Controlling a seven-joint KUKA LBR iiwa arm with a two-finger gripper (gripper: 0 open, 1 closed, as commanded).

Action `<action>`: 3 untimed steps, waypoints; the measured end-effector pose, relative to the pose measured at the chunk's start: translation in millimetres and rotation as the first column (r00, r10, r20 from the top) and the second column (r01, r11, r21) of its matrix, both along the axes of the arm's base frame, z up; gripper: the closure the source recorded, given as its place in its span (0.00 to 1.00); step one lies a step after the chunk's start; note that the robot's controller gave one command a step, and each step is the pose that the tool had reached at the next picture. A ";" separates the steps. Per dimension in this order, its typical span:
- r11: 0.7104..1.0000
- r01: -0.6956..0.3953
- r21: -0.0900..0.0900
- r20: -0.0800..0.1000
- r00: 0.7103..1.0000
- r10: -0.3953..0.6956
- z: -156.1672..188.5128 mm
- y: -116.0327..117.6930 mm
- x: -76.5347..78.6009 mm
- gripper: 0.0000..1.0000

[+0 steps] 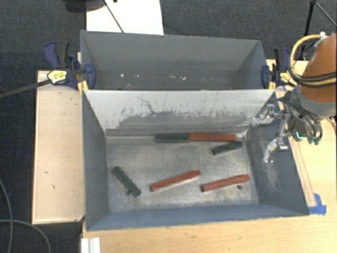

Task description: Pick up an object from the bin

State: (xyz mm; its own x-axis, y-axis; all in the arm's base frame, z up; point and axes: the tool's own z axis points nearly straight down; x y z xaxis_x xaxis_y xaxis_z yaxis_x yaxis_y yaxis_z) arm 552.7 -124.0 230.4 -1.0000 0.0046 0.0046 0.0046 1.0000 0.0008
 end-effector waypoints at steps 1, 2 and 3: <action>1.000 -0.003 -0.002 0.008 1.000 0.003 4.5 0.6 1.6 0.00; 1.000 0.028 -0.002 0.014 1.000 -0.028 -43.1 12.2 -14.0 0.00; 1.000 0.019 -0.001 0.009 1.000 -0.019 -94.7 10.6 -18.2 0.00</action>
Offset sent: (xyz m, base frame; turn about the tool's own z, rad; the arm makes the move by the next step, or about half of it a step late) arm -0.0544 0.0403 -0.1604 0.0992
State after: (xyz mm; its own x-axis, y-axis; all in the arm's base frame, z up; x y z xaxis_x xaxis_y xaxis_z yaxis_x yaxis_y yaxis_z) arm 534.5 -113.4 135.7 -0.9997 0.0238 -0.0049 0.0238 0.9997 -0.0003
